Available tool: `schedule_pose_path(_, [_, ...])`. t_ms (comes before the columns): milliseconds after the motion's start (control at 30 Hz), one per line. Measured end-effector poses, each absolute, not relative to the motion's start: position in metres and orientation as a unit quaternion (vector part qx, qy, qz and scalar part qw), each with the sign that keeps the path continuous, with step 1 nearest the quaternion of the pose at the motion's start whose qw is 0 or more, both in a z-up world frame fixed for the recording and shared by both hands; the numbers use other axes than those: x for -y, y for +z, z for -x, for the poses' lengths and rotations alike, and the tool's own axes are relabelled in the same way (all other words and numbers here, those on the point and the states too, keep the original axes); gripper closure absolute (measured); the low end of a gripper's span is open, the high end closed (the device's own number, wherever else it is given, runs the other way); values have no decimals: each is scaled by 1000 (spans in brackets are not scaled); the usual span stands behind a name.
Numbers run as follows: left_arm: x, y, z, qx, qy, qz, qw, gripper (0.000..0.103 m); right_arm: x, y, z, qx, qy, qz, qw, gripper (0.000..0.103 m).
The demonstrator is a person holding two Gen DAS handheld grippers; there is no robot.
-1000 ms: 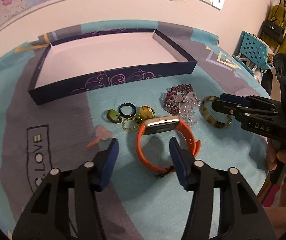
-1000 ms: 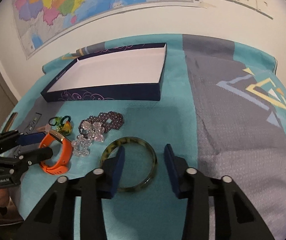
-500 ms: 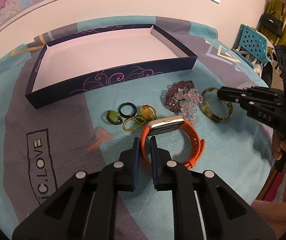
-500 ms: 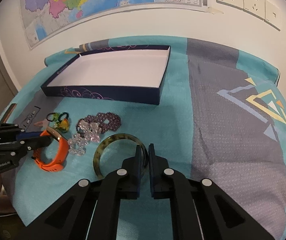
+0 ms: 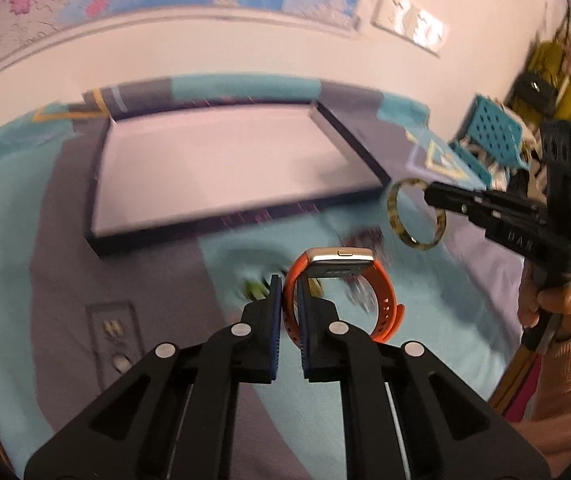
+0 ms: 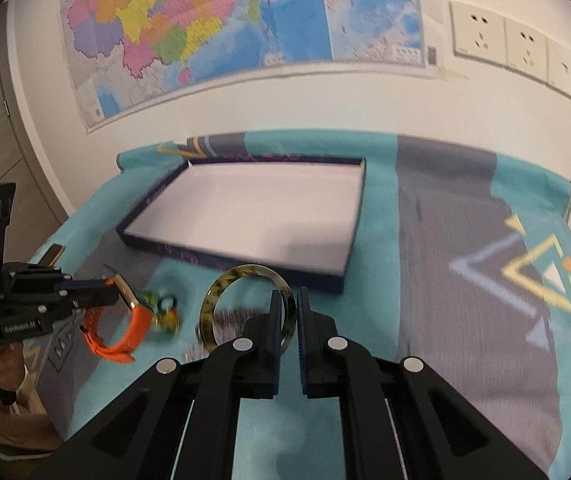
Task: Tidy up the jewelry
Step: 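Grasp the orange-strap watch with the left tool while the right tool grasps the tortoiseshell bangle, then carry the watch and bangle into the box and open both tools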
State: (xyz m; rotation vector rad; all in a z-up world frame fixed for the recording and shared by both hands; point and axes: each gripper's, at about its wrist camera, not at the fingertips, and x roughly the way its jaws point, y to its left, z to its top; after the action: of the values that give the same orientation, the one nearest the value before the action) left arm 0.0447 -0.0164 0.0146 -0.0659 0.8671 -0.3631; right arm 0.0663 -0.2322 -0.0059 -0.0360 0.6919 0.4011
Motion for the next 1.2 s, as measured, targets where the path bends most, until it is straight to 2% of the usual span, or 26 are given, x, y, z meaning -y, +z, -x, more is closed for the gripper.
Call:
schedule_pose_path(300, [-21,40,-121,-390,-119,56,911,94,207,15,-150,-334,201,25,921,97])
schedule_pose_path(733, [-32,4,-238,-446,-78,87,887,94,175,-15,-268,-404,171,30,898,97])
schedule_pose_path(1067, [-27,-20,-282,-485,-49,71,870,93,168,-24,-286,-421,141,46,895,95])
schedule_pose_path(1133, [-27,-21,-284,-493,-39,74,866,87,168,-23,-285,-419,137,43,897,87])
schedule_pose_path(1167, [-27,-20,-284,-494,-38,73,866,74,170,-20,-279,-412,137,41,900,85])
schedule_pose_path(1200, [-28,-20,-283,-491,-35,71,867,67,171,-16,-272,-405,141,42,903,85])
